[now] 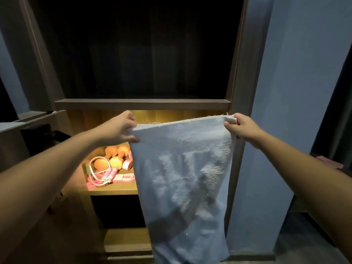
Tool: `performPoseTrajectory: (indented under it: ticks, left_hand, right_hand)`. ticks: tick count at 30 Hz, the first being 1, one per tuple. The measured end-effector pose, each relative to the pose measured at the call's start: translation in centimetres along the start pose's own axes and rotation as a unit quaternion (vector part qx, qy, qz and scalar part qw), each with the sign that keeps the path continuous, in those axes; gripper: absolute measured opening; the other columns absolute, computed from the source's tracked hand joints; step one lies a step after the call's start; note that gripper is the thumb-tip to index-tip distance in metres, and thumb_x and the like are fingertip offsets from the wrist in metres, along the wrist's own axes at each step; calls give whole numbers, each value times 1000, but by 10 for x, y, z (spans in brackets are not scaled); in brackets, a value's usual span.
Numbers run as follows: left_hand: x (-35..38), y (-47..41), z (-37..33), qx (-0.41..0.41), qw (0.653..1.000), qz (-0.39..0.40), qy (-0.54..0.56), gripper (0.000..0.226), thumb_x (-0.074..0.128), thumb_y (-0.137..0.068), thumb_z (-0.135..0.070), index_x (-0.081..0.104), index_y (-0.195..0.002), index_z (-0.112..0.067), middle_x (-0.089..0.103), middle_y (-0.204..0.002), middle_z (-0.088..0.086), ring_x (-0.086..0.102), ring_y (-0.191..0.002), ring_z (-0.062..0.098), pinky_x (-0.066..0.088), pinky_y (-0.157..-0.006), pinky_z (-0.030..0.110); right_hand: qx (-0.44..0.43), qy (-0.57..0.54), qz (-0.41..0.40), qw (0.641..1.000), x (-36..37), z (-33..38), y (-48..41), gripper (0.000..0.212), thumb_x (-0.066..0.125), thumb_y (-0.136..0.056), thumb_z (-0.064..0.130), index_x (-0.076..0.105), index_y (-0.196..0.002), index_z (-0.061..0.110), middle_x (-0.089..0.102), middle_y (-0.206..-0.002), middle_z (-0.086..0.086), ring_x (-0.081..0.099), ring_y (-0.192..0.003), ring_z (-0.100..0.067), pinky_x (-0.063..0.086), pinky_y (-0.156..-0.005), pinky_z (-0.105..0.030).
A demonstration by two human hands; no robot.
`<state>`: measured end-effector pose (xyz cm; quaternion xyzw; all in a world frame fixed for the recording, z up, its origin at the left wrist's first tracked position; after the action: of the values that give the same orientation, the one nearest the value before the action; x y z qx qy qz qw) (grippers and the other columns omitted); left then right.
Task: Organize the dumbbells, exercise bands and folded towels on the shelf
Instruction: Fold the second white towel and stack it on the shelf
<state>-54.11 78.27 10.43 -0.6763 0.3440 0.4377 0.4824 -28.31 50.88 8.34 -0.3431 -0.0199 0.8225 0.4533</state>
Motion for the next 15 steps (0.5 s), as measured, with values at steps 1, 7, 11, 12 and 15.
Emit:
performPoseTrajectory:
  ticks: [1,7,11,12,15]
  left_hand:
    - [2,2,2,-20,999,-15,45,15,75,-84,-25,66,-88,-13,49,-107,0,52,-96,17,55,-76,28]
    - [-7,-1,5,-115,957,-100,245,32,77,-82,-15,55,-105,-13,57,-103,2,60,-92,17,55,-69,25]
    - [-2,-15,17,-242,939,-67,236,22,75,-83,-21,66,-98,-6,62,-101,12,60,-91,23,50,-68,27]
    - [-10,-19,16,-238,922,-127,278,20,74,-85,-19,66,-98,-7,62,-98,10,61,-90,21,48,-65,26]
    - [-24,-34,12,-171,827,-243,476,19,64,-93,-23,62,-110,-15,65,-101,4,63,-94,20,50,-67,29]
  right_hand:
    - [-2,-5,1,1000,-2,1,-1,20,59,-95,29,55,-107,13,60,-101,-6,60,-93,-21,53,-72,-35]
    - [-25,-43,-54,997,-15,8,-5,12,60,-96,29,54,-94,18,60,-93,-3,57,-86,-19,48,-73,-37]
    - [-17,11,-31,999,0,15,-18,14,58,-96,28,53,-99,15,59,-98,-9,56,-90,-24,44,-72,-35]
    - [-32,5,-72,997,-5,23,-22,15,58,-96,26,53,-99,13,59,-96,-9,56,-90,-24,44,-73,-36]
    - [-95,-46,-227,968,-28,50,-26,11,57,-96,25,50,-97,15,56,-87,0,52,-85,-19,38,-70,-29]
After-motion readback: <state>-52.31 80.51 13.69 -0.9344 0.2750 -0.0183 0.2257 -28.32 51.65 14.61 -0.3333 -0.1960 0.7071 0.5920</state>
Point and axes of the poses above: each hand's wrist, its own y-axis away from the middle knuckle, its own x-axis out of the palm, z = x × y, the point moved 5 cm from there along -y, towards the middle knuckle
